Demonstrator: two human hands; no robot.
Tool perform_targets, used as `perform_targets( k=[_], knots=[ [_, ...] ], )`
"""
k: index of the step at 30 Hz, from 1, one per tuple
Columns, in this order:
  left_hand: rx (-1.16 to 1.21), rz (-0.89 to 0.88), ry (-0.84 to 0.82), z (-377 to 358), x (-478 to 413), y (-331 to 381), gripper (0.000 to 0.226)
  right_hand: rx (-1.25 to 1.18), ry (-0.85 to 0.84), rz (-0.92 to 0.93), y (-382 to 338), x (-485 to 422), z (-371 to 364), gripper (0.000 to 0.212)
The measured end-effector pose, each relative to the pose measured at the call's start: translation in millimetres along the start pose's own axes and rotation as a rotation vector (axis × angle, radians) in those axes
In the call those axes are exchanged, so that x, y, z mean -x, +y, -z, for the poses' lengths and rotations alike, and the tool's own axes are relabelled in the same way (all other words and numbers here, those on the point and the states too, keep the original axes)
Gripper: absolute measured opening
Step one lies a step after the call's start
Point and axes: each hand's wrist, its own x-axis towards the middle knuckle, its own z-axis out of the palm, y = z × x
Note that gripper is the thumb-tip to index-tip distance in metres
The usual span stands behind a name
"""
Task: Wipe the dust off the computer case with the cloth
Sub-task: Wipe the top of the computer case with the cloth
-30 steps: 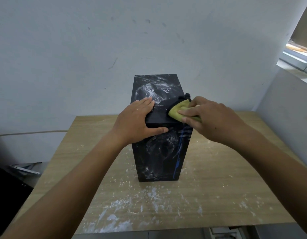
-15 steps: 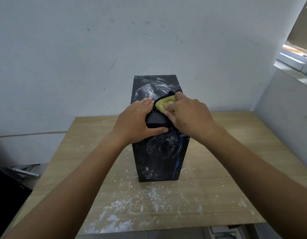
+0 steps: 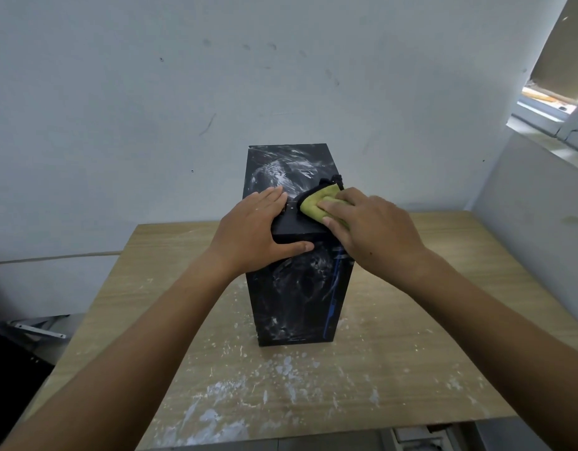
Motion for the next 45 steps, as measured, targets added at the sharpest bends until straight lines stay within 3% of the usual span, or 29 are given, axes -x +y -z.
perform_targets(
  k=[6, 9, 13, 20, 28, 34, 39, 45],
  knots=[
    [0.012, 0.005, 0.01, -0.9, 0.0, -0.1, 0.109, 0.074, 0.027, -0.021, -6.8, -18.1, -18.8, 0.042],
    [0.018, 0.008, 0.001, -0.4, 0.3, -0.1, 0.115, -0.09, -0.047, -0.009, 1.6, -18.0, -29.0, 0.048],
    [0.042, 0.018, 0.0, -0.2, 0.7, 0.5, 0.113, -0.26, -0.06, 0.14, 21.5, -8.1, -34.4, 0.062],
    [0.028, 0.003, 0.008, -2.5, 0.4, -1.1, 0.106, -0.162, 0.24, 0.137, 13.2, 13.5, -33.0, 0.048],
    [0.043, 0.005, -0.008, -2.1, -0.5, -2.0, 0.116, -0.251, 0.161, 0.079, 0.1, -9.0, -38.5, 0.051],
    [0.039, 0.009, -0.002, -2.4, -0.3, -2.5, 0.116, -0.159, 0.315, 0.169, 3.3, 14.5, -36.9, 0.042],
    [0.022, 0.012, -0.007, -3.2, -1.2, -3.8, 0.118, -0.056, 0.418, 0.061, 6.4, 12.3, -33.4, 0.037],
    [0.022, -0.005, 0.002, -2.9, -1.3, -4.2, 0.112, 0.081, 0.257, 0.034, -17.0, -18.3, -28.2, 0.024]
  ],
)
